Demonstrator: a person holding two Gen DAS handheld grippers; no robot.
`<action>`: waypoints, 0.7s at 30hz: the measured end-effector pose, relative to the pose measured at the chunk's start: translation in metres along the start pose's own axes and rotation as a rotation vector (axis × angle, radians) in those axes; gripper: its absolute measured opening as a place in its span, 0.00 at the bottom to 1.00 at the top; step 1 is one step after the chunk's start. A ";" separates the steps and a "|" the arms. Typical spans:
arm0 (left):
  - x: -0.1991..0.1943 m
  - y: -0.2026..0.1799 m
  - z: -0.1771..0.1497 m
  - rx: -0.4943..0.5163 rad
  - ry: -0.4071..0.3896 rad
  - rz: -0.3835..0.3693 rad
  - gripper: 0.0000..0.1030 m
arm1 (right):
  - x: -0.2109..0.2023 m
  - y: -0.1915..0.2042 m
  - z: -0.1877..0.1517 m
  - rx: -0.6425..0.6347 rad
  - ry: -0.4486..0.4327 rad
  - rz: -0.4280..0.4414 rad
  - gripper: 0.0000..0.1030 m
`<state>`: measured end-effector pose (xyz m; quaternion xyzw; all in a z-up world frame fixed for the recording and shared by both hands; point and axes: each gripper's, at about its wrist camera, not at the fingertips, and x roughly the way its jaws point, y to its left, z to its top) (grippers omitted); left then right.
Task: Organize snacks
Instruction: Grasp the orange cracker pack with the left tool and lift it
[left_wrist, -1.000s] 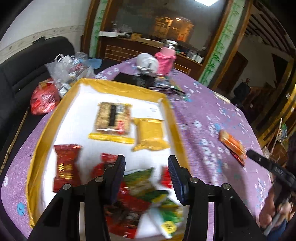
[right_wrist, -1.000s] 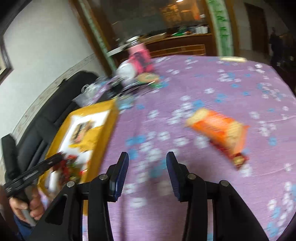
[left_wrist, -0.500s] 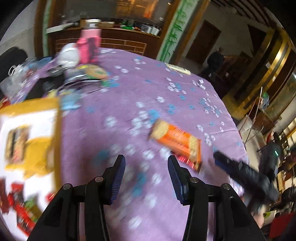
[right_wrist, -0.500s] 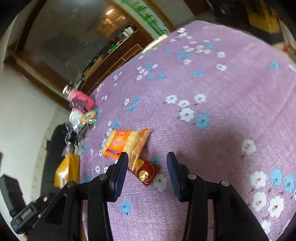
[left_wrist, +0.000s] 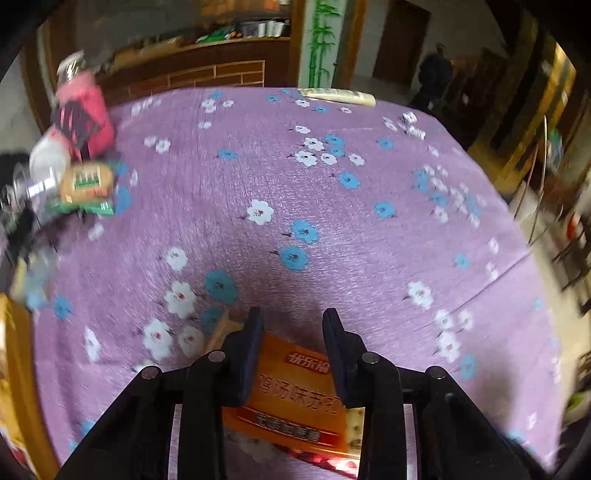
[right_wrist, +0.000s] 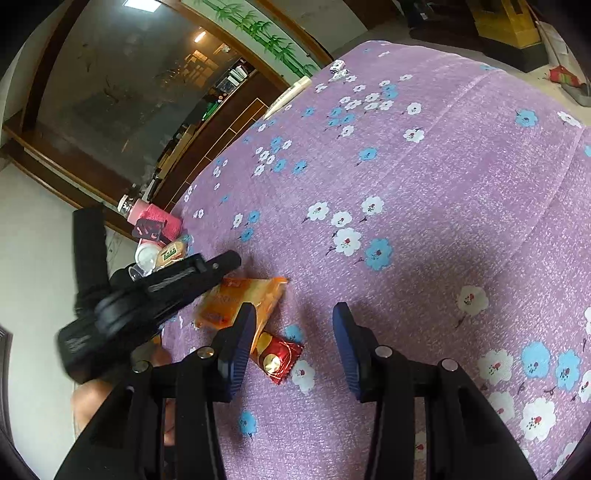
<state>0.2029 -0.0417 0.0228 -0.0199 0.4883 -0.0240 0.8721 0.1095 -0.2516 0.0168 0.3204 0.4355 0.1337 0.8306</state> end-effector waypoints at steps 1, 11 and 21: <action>-0.002 -0.001 -0.003 0.021 0.000 -0.004 0.33 | -0.001 -0.001 0.001 0.005 0.000 0.001 0.40; -0.046 0.037 -0.060 0.078 0.040 -0.088 0.33 | -0.002 0.001 -0.001 0.001 0.004 0.014 0.40; -0.061 0.056 -0.029 -0.112 0.000 -0.220 0.33 | -0.003 0.004 -0.003 -0.007 -0.011 0.011 0.40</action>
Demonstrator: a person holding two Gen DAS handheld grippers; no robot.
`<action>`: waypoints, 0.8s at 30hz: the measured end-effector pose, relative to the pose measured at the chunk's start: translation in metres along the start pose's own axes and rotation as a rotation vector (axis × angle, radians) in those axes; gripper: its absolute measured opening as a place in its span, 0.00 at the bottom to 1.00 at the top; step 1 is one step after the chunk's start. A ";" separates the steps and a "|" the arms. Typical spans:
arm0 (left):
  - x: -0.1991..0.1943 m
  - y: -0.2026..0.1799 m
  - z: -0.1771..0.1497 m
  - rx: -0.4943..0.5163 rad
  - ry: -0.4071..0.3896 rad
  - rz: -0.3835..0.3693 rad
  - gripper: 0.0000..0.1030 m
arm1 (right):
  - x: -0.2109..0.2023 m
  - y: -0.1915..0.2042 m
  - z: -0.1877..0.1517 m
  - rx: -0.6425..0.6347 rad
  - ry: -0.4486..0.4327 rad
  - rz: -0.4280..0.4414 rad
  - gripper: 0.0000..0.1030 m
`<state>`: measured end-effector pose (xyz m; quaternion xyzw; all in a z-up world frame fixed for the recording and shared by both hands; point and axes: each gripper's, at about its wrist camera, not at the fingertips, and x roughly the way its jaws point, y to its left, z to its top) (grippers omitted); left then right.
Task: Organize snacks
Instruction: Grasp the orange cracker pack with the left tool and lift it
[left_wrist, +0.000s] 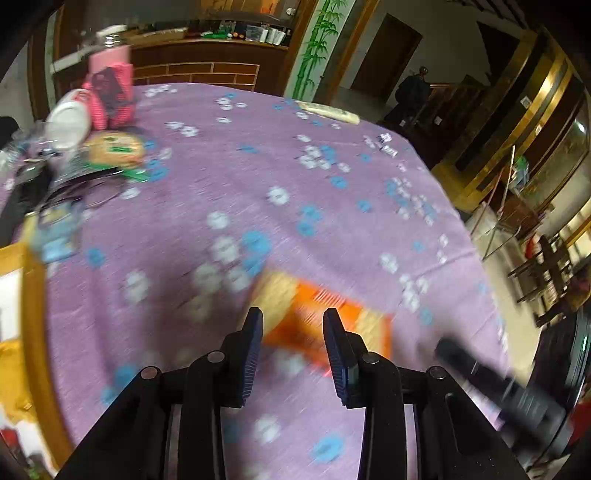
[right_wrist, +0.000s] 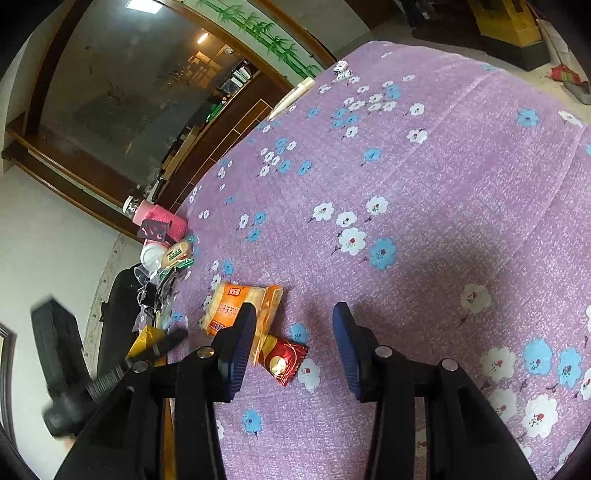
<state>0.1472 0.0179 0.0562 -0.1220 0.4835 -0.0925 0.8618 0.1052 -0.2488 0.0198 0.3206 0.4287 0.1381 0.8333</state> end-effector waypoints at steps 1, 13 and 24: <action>0.011 -0.006 0.007 -0.010 0.013 -0.017 0.33 | 0.000 -0.001 0.000 0.001 -0.001 -0.003 0.40; 0.065 -0.040 0.012 0.183 0.098 0.128 0.33 | 0.002 -0.004 0.004 -0.003 0.002 -0.018 0.40; 0.005 0.020 -0.066 0.120 0.158 -0.003 0.57 | 0.004 -0.002 0.000 -0.004 0.020 -0.002 0.40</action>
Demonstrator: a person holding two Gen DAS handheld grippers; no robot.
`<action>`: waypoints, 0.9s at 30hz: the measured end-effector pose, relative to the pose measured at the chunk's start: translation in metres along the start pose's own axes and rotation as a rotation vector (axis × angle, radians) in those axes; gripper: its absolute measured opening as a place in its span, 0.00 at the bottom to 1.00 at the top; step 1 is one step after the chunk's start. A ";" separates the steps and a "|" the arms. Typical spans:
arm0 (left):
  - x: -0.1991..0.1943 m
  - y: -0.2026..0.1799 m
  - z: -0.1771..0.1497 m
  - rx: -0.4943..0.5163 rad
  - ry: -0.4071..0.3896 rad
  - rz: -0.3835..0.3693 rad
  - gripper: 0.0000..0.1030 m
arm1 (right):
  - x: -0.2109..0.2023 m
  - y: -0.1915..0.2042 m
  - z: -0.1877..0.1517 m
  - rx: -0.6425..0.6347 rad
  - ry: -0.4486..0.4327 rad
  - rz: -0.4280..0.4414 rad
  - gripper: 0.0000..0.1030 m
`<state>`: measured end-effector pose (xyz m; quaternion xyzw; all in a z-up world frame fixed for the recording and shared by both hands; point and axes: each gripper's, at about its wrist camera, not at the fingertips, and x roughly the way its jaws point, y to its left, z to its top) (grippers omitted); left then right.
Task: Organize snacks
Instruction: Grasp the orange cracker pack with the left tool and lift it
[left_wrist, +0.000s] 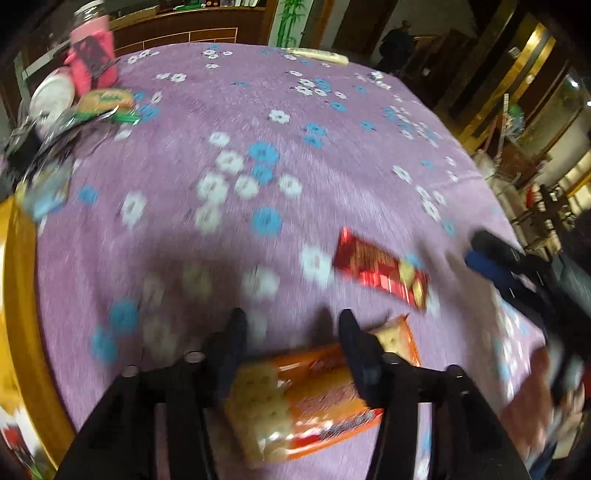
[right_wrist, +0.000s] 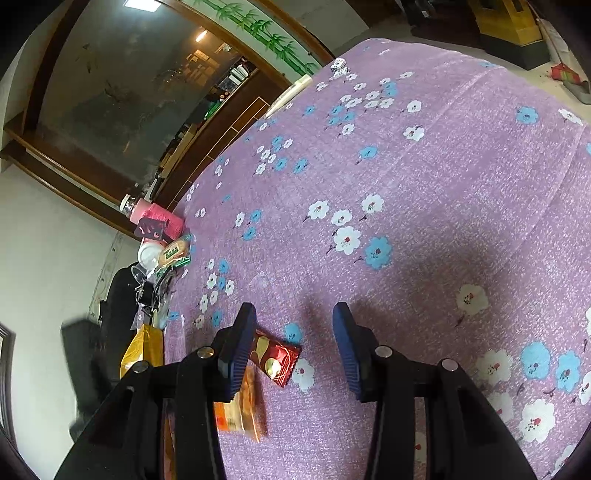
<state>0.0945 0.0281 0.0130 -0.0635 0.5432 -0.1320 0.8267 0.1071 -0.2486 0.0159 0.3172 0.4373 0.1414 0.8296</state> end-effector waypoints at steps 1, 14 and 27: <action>-0.005 0.003 -0.011 0.005 -0.003 -0.021 0.60 | 0.000 0.000 0.000 -0.002 0.001 0.000 0.40; -0.055 -0.074 -0.099 0.627 -0.029 -0.011 0.78 | 0.003 0.000 -0.001 -0.009 0.006 -0.006 0.40; -0.012 -0.051 -0.065 0.465 -0.023 0.092 0.81 | 0.015 0.018 -0.007 -0.114 0.053 -0.009 0.42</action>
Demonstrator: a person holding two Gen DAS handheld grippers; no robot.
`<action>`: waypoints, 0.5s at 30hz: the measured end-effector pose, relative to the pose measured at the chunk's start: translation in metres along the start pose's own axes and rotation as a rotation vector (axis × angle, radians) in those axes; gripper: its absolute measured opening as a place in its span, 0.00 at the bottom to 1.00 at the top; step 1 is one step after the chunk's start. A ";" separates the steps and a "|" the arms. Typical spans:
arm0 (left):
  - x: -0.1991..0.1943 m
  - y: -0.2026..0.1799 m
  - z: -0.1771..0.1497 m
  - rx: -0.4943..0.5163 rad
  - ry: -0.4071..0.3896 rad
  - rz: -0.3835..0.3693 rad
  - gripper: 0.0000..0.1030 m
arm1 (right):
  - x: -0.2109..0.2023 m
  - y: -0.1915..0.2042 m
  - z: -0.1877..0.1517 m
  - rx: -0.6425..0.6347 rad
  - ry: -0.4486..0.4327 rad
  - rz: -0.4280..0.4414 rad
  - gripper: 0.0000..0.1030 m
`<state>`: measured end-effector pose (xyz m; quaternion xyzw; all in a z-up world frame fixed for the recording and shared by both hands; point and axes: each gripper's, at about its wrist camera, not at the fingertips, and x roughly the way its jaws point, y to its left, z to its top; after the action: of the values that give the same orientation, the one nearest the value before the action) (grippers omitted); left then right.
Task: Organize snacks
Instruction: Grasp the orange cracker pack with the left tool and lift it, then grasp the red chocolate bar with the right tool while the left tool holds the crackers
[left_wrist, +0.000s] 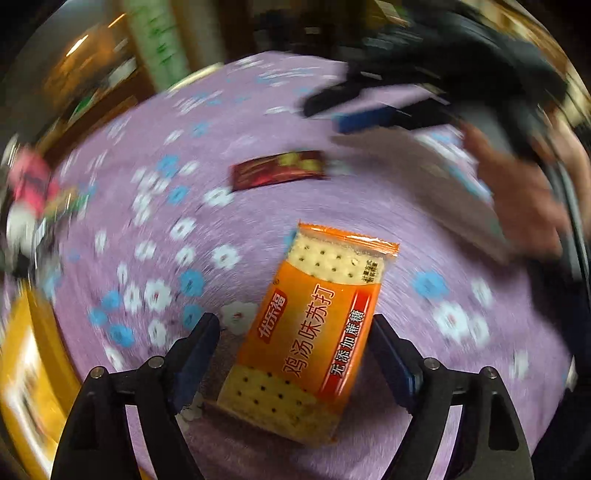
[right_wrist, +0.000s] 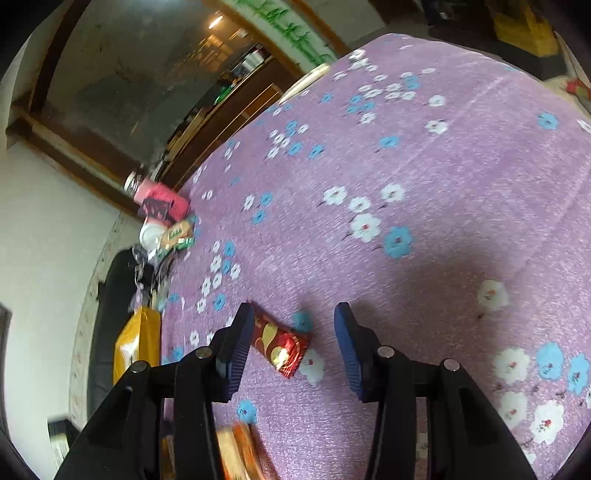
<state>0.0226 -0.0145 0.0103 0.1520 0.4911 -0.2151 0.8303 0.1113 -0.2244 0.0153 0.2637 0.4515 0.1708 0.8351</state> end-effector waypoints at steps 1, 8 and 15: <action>0.002 0.007 0.000 -0.073 -0.009 -0.002 0.76 | 0.003 0.006 -0.001 -0.034 0.005 -0.013 0.42; 0.000 0.032 -0.003 -0.393 -0.106 0.113 0.59 | 0.012 0.033 -0.011 -0.207 -0.006 -0.100 0.42; 0.005 0.039 -0.003 -0.458 -0.144 0.130 0.59 | 0.031 0.045 -0.019 -0.316 0.020 -0.175 0.42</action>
<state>0.0423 0.0199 0.0059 -0.0247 0.4557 -0.0544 0.8881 0.1095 -0.1666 0.0132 0.0871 0.4485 0.1686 0.8734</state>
